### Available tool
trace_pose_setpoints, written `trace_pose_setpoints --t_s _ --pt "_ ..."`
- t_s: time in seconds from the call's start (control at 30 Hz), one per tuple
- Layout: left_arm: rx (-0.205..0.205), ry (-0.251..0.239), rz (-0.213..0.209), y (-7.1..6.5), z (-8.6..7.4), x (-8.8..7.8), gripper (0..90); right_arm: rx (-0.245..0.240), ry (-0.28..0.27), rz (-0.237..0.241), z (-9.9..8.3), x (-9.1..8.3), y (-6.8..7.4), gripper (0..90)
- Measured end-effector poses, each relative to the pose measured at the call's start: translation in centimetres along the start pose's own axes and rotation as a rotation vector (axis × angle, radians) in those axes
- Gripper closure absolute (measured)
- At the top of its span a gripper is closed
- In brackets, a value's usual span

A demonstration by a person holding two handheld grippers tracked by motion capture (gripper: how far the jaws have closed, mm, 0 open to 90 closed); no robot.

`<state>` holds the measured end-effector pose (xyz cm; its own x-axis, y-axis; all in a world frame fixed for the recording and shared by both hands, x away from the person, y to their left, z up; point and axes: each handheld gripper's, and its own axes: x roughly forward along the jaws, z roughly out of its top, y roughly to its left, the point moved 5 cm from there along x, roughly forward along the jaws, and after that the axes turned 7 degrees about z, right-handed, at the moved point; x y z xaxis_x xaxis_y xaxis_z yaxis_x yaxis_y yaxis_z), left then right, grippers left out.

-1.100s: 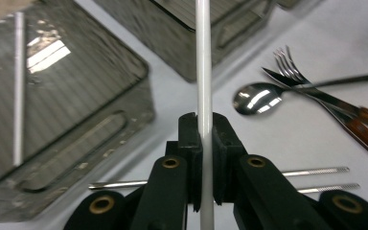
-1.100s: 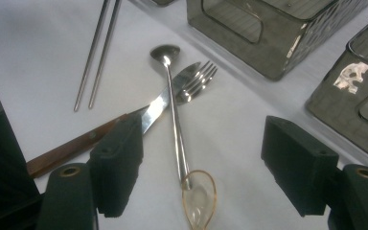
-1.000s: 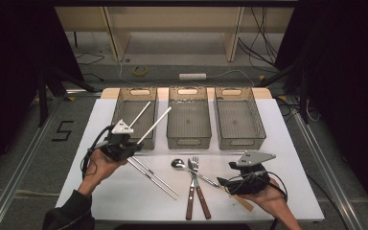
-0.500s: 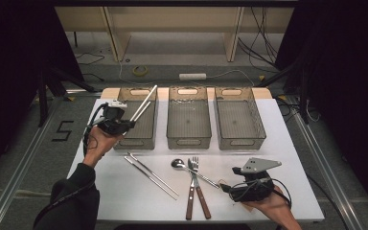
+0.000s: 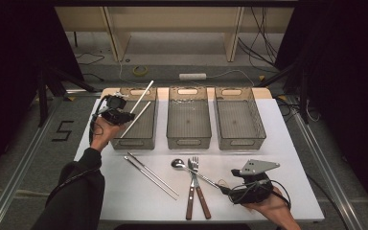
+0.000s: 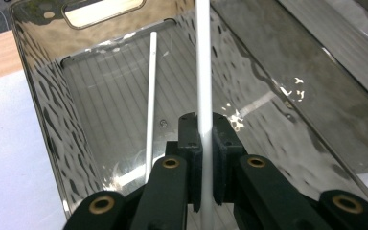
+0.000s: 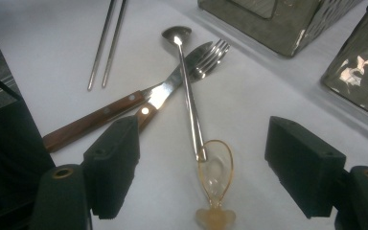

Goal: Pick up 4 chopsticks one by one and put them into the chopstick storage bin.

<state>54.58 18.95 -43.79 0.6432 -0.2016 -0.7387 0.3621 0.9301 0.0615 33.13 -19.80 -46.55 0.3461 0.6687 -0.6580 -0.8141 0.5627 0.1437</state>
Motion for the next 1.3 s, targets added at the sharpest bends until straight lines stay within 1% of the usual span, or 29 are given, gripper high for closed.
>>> trace_pose_setpoints --t_s 0.1,0.17,0.27,0.37,0.4,0.5,0.73,0.9,0.97,1.03,1.1,1.17,1.2,1.27,1.3 --pt "-0.016 0.013 0.005 0.3 0.0 0.6 84.4 -0.004 0.003 0.003 0.0 0.0 0.1 28.8" --pt "-0.014 0.025 0.010 0.5 0.1 0.9 84.4 -0.007 0.003 0.004 0.0 0.1 0.1 28.8" --pt "-0.013 0.030 0.012 0.7 0.2 1.1 84.4 -0.008 0.007 0.006 0.0 0.1 0.1 28.8" --pt "-0.020 0.040 0.012 0.7 0.3 1.5 84.3 -0.005 0.008 0.007 0.0 0.1 0.0 28.9" --pt "-0.012 0.049 0.015 0.8 0.3 1.6 84.3 -0.006 0.008 0.007 0.0 0.1 0.0 28.8" --pt "-0.016 0.060 0.015 0.7 0.2 2.0 84.3 -0.006 0.009 0.009 0.0 0.1 0.1 28.9" --pt "-0.004 0.090 0.015 0.5 0.0 2.9 84.2 -0.007 0.011 0.012 0.0 0.1 0.1 28.9" --pt "-0.009 0.105 0.017 0.5 -0.2 3.5 83.7 -0.010 0.014 0.015 0.0 0.1 0.1 29.0" --pt "-0.005 0.098 0.036 0.6 -0.2 3.6 83.3 -0.013 0.015 0.016 0.0 0.1 0.2 29.1" --pt "-0.018 0.081 0.038 0.7 -0.1 3.6 80.2 -0.012 0.016 0.019 0.0 0.2 0.2 29.2" --pt "-0.023 0.067 0.039 0.8 0.1 3.5 69.7 -0.010 0.019 0.019 0.0 0.2 0.2 29.2" --pt "-0.019 0.057 0.034 0.8 0.2 3.1 67.3 -0.011 0.020 0.020 0.0 0.2 0.2 29.2" --pt "-0.016 0.049 0.026 0.7 0.3 2.8 65.7 -0.010 0.021 0.021 0.0 0.2 0.2 29.2" --pt "-0.006 0.041 0.008 0.5 0.3 2.1 58.2 -0.010 0.021 0.021 0.0 0.2 0.2 29.1" --pt "-0.005 0.030 -0.009 0.3 0.3 1.7 55.8 -0.010 0.020 0.021 0.0 0.2 0.2 29.1"
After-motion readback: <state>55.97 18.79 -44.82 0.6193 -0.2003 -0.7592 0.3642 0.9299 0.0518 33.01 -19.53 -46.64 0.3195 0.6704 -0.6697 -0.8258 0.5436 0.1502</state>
